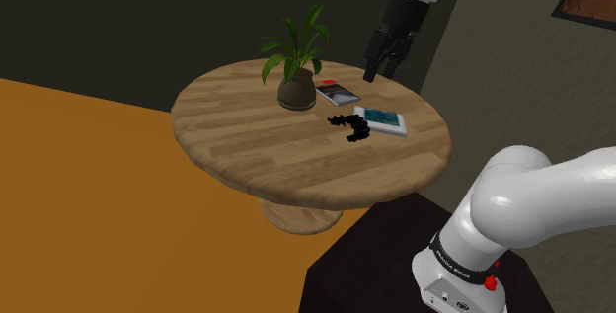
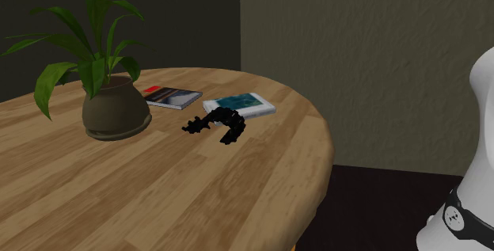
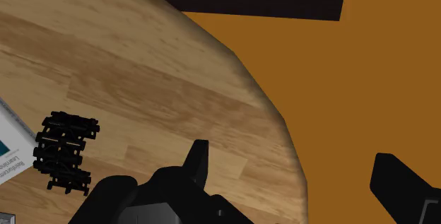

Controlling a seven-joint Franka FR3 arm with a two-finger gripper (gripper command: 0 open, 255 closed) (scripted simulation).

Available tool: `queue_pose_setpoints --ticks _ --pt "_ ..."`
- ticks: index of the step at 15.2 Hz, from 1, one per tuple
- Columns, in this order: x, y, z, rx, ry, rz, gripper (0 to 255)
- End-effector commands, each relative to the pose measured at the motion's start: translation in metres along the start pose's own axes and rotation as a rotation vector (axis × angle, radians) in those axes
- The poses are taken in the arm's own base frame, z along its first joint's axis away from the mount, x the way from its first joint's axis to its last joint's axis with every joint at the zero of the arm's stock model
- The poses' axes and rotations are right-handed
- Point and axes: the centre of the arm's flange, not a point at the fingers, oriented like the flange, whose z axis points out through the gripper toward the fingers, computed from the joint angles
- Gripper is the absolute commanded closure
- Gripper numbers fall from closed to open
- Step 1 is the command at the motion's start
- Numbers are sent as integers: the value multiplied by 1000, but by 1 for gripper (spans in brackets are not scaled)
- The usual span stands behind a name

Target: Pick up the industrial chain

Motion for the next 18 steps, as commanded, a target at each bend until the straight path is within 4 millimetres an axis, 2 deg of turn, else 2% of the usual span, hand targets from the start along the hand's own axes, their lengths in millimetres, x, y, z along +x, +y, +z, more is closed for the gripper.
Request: queue_pose_setpoints --ticks 1,18 --pt "0 0 0 0 0 0 0" --pt "112 125 133 -98 18 -22 0"
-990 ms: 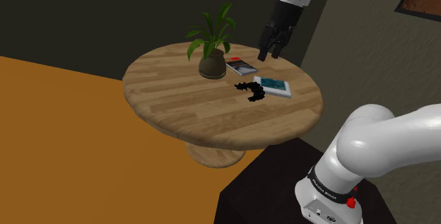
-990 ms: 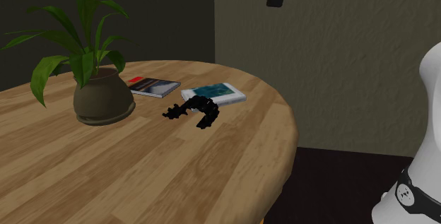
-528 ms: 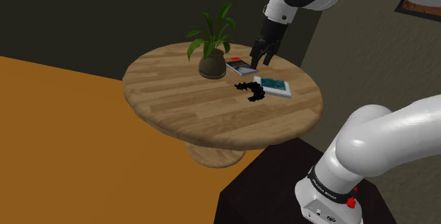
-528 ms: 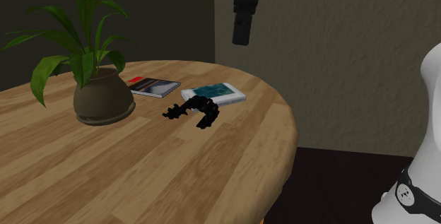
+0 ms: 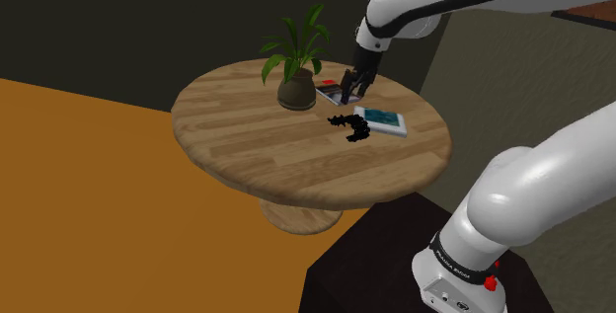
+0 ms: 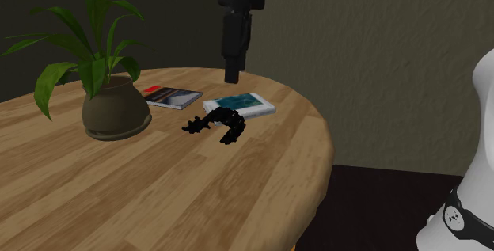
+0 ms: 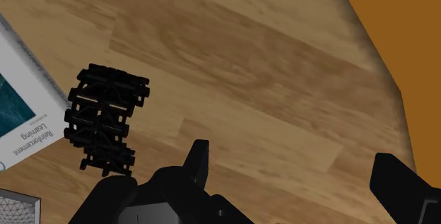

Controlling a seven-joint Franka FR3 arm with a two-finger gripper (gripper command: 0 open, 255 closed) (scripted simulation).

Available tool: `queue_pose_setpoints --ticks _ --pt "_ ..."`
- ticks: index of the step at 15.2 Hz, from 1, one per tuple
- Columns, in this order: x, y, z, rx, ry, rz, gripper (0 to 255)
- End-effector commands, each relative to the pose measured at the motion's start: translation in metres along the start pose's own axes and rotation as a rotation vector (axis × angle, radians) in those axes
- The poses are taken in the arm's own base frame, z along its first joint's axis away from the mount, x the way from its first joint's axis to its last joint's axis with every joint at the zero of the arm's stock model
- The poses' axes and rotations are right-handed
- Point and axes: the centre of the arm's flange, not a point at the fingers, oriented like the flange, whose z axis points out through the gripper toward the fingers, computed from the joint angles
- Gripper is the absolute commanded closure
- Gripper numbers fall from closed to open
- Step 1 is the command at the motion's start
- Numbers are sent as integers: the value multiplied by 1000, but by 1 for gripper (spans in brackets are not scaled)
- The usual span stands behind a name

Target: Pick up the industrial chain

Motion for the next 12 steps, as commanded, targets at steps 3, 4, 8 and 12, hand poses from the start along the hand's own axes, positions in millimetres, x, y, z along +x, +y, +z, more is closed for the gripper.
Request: queue_pose_setpoints --ticks 3,4,8,12 --pt "28 29 34 -24 5 -6 0" --pt "34 36 42 -30 7 -7 0" --pt "61 65 74 -53 11 -13 0" --pt "87 95 105 -76 15 -18 0"
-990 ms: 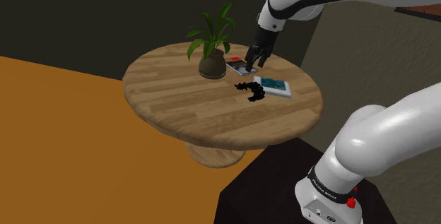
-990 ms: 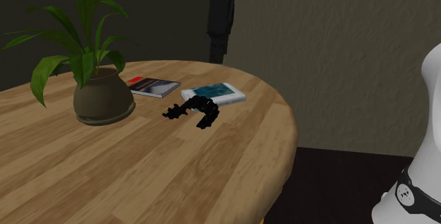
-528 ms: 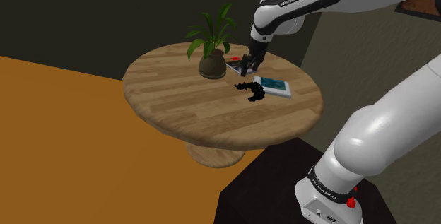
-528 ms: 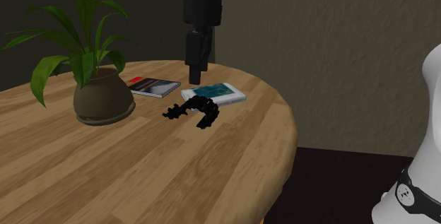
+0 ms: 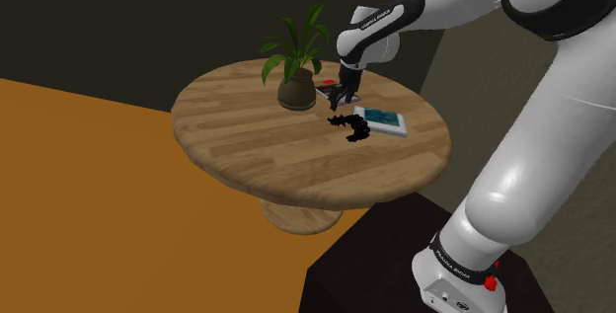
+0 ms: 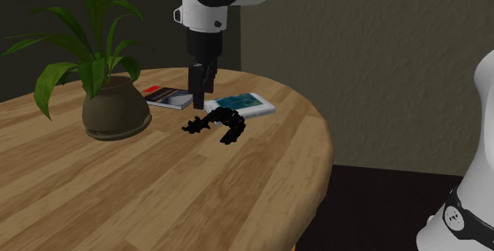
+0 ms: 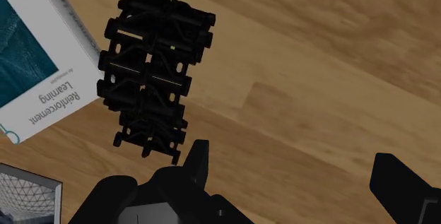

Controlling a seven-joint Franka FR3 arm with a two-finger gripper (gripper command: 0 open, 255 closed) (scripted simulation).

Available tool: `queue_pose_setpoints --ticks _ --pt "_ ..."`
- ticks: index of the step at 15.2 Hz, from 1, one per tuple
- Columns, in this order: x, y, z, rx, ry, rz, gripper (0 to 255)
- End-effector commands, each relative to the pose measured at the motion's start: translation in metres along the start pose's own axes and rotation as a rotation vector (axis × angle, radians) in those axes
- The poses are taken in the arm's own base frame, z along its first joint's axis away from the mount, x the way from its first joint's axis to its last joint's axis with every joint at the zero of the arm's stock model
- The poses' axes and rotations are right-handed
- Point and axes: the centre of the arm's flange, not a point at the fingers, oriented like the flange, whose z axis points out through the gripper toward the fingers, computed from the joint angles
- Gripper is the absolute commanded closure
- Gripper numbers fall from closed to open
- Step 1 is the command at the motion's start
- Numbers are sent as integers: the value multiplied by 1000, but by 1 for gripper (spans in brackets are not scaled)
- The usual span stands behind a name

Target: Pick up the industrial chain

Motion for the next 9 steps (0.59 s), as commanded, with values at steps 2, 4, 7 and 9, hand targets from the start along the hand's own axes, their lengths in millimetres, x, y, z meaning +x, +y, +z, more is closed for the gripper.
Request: queue_pose_setpoints --ticks 2,4,7,9 --pt "17 22 25 -18 3 -5 0" --pt "30 36 41 -29 5 -7 0" --pt "50 58 65 -47 9 -11 0" --pt "63 73 80 -58 11 -14 0"
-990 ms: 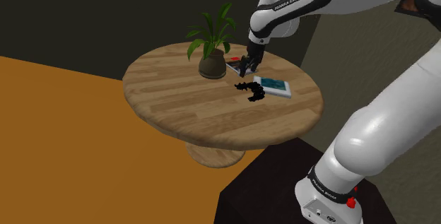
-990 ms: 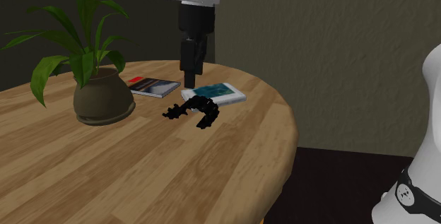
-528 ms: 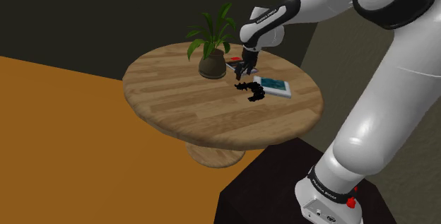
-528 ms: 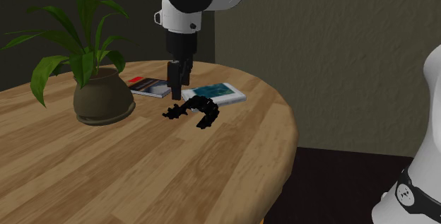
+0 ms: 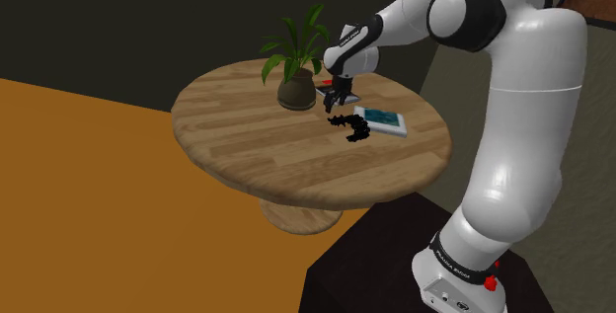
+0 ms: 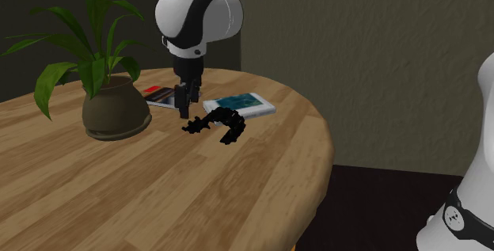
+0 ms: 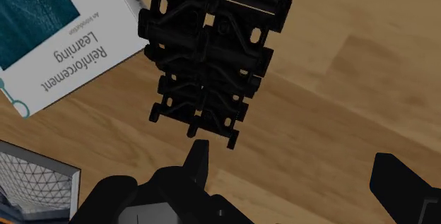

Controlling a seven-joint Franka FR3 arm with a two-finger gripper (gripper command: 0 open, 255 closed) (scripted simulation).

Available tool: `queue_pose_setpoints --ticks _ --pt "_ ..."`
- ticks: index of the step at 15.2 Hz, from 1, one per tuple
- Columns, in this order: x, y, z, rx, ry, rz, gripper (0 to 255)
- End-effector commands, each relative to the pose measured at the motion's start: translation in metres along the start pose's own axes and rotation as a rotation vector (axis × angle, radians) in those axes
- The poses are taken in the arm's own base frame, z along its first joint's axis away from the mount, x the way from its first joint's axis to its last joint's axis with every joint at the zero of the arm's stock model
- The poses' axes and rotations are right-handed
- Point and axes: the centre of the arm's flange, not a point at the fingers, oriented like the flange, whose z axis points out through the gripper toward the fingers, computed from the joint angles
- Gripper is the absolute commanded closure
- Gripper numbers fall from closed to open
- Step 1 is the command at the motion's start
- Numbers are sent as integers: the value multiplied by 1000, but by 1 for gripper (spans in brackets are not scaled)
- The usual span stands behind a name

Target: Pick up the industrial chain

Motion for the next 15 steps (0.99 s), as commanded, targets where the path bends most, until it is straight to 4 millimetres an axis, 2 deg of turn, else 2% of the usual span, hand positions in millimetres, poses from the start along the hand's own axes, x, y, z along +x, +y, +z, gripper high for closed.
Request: queue_pose_setpoints --ticks 1,5,6,13,15 --pt "12 19 18 -12 3 -3 0" --pt "38 48 50 -35 7 -8 0" --pt "40 50 52 -37 7 -9 0" --pt "35 47 92 -37 7 -9 0" --pt "35 47 92 -37 7 -9 0"
